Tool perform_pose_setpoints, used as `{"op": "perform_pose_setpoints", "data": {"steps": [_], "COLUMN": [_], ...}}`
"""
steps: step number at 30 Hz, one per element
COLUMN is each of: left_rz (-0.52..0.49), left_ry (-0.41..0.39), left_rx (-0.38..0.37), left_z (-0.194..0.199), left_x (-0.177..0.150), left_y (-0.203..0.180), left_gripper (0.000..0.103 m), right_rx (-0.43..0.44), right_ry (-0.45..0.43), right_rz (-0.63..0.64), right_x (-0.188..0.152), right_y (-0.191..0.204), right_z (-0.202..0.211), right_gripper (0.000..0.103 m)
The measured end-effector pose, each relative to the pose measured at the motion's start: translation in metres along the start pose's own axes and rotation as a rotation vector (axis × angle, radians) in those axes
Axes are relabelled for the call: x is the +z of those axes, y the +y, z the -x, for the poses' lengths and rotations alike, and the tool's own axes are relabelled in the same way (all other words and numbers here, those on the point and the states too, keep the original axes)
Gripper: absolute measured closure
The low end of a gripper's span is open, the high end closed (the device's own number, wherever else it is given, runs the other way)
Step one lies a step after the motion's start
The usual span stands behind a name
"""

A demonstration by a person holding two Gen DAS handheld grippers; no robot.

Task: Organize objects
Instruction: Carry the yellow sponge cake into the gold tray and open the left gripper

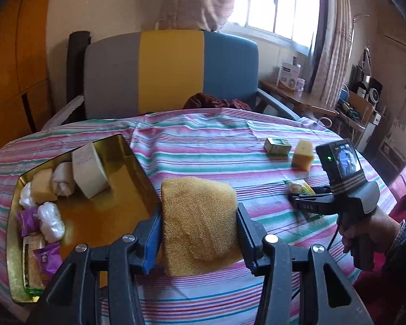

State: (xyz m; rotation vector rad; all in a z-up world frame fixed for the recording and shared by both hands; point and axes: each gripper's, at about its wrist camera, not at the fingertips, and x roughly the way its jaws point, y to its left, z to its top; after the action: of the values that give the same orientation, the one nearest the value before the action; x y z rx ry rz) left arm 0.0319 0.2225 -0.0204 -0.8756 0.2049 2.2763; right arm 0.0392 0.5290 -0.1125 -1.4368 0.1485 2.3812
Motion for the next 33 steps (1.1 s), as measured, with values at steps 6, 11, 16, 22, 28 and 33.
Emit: {"op": "perform_pose_setpoints", "data": {"steps": [6, 11, 16, 22, 28, 33], "left_rz": [0.064, 0.118, 0.229, 0.425, 0.488, 0.473], "left_ry": [0.003, 0.014, 0.019, -0.004, 0.006, 0.048], "left_rx": [0.047, 0.079, 0.116, 0.204, 0.24, 0.121], "left_z": [0.003, 0.004, 0.01, 0.043, 0.067, 0.041], "left_x": [-0.002, -0.003, -0.006, -0.021, -0.045, -0.041], "left_y": [0.03, 0.056, 0.106, 0.197, 0.234, 0.211], "left_gripper": [0.053, 0.053, 0.053, 0.053, 0.053, 0.053], "right_rx": [-0.006, -0.014, -0.019, -0.033, -0.047, -0.057], "right_ry": [-0.008, -0.012, -0.012, -0.01, -0.006, -0.006], "right_rz": [0.009, 0.015, 0.022, 0.042, 0.061, 0.073], "right_x": [-0.001, -0.001, 0.0, 0.0, 0.002, 0.002], "right_y": [0.002, 0.003, 0.004, 0.006, 0.009, 0.01], "right_z": [0.001, 0.001, 0.001, 0.001, 0.001, 0.002], "right_gripper": [0.055, 0.055, 0.055, 0.056, 0.056, 0.056]}}
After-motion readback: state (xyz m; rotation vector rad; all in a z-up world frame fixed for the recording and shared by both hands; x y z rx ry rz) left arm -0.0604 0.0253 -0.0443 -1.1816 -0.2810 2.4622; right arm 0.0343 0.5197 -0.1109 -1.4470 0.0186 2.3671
